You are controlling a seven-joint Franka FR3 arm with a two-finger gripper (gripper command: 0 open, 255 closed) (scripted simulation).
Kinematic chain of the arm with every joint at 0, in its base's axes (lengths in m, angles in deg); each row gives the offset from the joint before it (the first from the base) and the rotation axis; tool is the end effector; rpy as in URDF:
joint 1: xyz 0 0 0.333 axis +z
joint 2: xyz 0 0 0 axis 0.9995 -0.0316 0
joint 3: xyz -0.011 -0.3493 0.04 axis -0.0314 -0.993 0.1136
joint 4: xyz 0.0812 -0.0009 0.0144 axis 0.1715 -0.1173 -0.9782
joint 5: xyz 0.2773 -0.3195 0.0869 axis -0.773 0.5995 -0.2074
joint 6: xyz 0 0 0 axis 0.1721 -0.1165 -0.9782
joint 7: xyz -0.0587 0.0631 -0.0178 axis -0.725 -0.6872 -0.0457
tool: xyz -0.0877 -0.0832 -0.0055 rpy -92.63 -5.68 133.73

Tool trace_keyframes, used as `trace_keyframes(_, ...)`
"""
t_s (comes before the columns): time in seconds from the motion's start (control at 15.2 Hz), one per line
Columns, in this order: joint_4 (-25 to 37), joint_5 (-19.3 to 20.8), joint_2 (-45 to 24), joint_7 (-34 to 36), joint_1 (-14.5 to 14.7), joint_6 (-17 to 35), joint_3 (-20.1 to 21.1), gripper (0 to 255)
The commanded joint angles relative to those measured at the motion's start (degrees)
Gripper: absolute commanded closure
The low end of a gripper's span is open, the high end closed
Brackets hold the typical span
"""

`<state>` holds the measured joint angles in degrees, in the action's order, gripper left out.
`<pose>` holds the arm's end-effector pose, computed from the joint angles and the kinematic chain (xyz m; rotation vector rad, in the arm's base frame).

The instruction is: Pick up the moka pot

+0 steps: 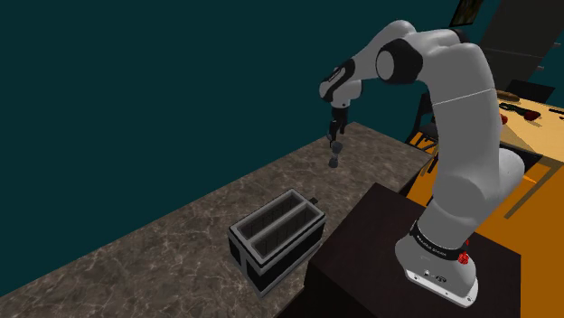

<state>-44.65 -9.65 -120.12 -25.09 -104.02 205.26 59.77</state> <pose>0.5867 -0.3894 0.2132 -3.1045 -0.0893 0.2435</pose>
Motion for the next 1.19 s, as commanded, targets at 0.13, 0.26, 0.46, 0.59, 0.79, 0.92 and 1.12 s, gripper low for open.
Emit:
trace_keyframes(0.13, 11.7, -1.5, -9.8, -2.0, -4.0, -2.3, 1.2, 0)
trace_keyframes(0.26, 16.7, -1.8, -13.6, -2.3, -5.3, -3.5, 1.7, 0)
trace_keyframes(0.46, 17.1, -2.1, -15.2, -2.3, -5.6, -2.3, 2.0, 0)
trace_keyframes(0.59, 17.4, -2.3, -16.3, -2.3, -5.8, -1.5, 2.2, 0)
trace_keyframes(0.79, 17.9, -2.6, -17.8, -2.3, -6.0, -0.6, 2.5, 0)
trace_keyframes(0.92, 18.1, -2.6, -17.9, -2.3, -6.0, -0.7, 2.5, 255)
trace_keyframes(1.12, 18.1, -2.6, -17.9, -2.3, -6.0, -0.8, 2.5, 255)
